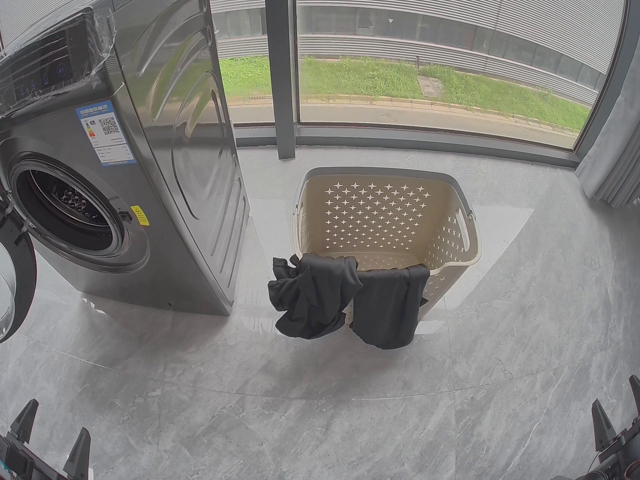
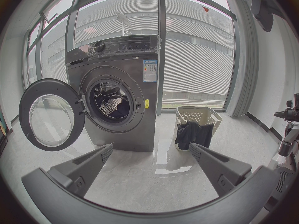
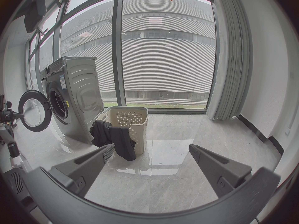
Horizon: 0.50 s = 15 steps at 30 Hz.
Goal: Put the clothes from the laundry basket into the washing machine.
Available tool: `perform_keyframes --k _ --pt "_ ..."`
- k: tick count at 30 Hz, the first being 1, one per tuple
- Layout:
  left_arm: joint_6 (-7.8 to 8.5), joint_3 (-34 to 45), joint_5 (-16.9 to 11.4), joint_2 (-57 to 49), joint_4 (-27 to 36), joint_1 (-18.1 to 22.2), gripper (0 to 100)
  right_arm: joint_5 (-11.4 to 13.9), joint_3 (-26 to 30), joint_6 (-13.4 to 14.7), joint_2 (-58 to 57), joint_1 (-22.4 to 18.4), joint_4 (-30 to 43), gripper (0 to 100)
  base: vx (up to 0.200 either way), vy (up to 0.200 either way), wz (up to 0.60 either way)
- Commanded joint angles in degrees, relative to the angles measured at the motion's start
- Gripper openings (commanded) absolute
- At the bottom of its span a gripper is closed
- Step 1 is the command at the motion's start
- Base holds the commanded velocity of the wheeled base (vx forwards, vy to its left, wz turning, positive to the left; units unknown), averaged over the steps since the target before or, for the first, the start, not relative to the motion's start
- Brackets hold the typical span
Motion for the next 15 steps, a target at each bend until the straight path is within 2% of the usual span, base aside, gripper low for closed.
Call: perform_keyframes --k 1,2,3,4,5,7,9,10,11,12,15 --pt "-0.02 0.75 0.0 -0.77 0.0 0.07 100 0.04 -3.47 0.33 -0.75 0.09 -2.22 100 0.2 0.0 0.0" --pt "0.07 0.75 0.0 -0.77 0.0 0.07 100 0.13 -8.13 0.77 -0.14 0.09 -2.04 100 0.2 0.0 0.0" --pt "0.07 0.75 0.0 -0.77 0.0 0.07 100 0.13 -8.13 0.77 -0.14 0.09 -2.04 100 0.2 0.0 0.0" --pt "0.07 0.75 0.0 -0.77 0.0 0.07 100 0.57 -12.7 1.48 3.2 0.09 -1.25 100 0.0 0.0 0.0" --pt "0.07 0.75 0.0 -0.77 0.0 0.07 100 0.83 -14.19 1.48 6.28 0.09 -0.29 100 0.0 0.0 0.0" --pt "0.07 0.75 0.0 -0.77 0.0 0.07 100 1.27 -14.46 1.48 8.12 0.18 0.33 100 0.0 0.0 0.0" --pt "0.07 0.75 0.0 -0.77 0.0 0.07 100 4.96 -13.4 1.56 19.46 0.27 1.82 100 0.0 0.0 0.0" --pt "0.07 0.75 0.09 -0.77 0.0 0.07 100 5.75 -13.23 1.65 23.59 0.18 1.38 100 0.0 0.0 0.0" --pt "0.07 0.75 0.09 -0.77 0.0 0.07 100 5.75 -13.23 1.65 23.59 0.18 1.38 100 0.0 0.0 0.0" --pt "0.07 0.75 0.0 -0.77 0.0 0.07 100 6.37 -13.31 1.65 33.7 0.01 -0.11 100 0.0 0.0 0.0" --pt "0.07 0.75 0.0 -0.85 0.0 0.07 100 6.46 -13.05 1.56 44.6 1.59 -6.7 100 0.0 0.0 0.0"
